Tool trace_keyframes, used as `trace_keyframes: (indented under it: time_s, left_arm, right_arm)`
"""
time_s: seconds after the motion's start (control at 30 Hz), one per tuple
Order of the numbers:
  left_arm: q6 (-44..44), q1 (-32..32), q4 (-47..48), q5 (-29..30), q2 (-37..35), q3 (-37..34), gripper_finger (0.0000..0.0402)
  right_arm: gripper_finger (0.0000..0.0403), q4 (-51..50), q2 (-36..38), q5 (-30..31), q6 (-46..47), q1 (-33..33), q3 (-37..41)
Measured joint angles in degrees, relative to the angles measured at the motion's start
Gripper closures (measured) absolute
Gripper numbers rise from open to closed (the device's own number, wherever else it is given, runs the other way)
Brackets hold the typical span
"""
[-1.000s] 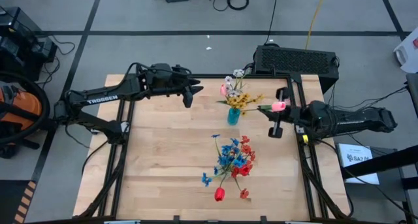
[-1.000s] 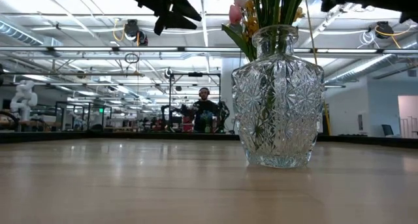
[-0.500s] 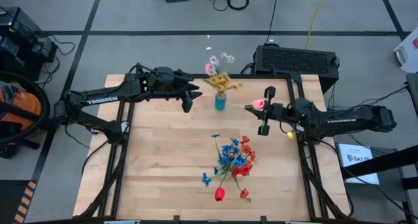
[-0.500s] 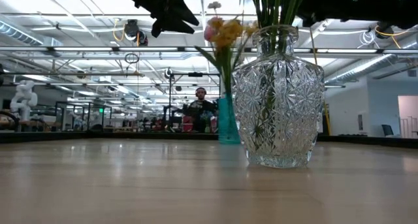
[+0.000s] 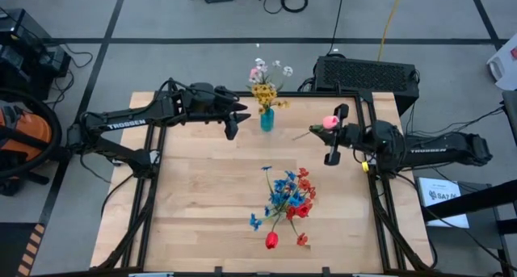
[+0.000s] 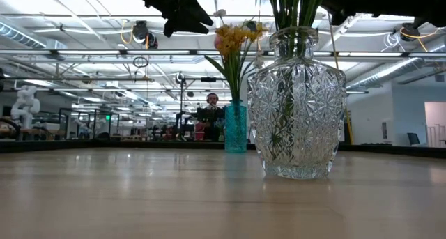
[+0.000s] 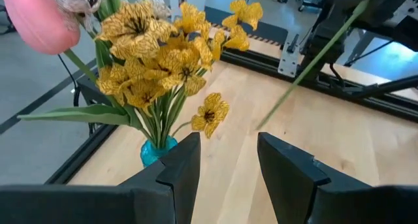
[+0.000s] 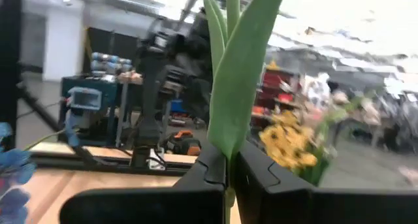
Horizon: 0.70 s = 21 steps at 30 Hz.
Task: Sort flowers into vase by color
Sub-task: Put the pink tulip into the blue vase
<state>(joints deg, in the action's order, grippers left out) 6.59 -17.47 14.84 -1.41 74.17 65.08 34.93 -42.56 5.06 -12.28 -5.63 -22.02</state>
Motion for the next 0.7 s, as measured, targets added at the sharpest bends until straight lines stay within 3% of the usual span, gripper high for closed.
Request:
trace_keyframes:
  time_s: [0.23, 0.47, 0.6, 0.7]
  left_arm:
    - [0.5, 0.2, -1.0, 0.0, 0.0, 0.0, 0.0243]
    - [0.1, -0.5, 1.4, 0.4, 0.0, 0.0, 0.0243]
    - [-2.1, -4.2, 7.7, 0.8, 0.0, -0.5, 0.0243]
    - [-3.9, -7.5, 3.1, -3.5, -0.3, -4.5, 0.0243]
  right_arm:
    - [0.0403, -6.7, 2.4, 3.8, 5.7, 0.0, -2.0]
    - [0.0403, -35.3, 0.1, 11.7, 6.0, 0.0, -19.9]
    - [0.0403, -42.9, -2.3, 15.9, 7.7, 0.0, -29.0]
    - [0.0403, -44.5, -4.0, 18.4, 8.6, 0.0, -32.4]
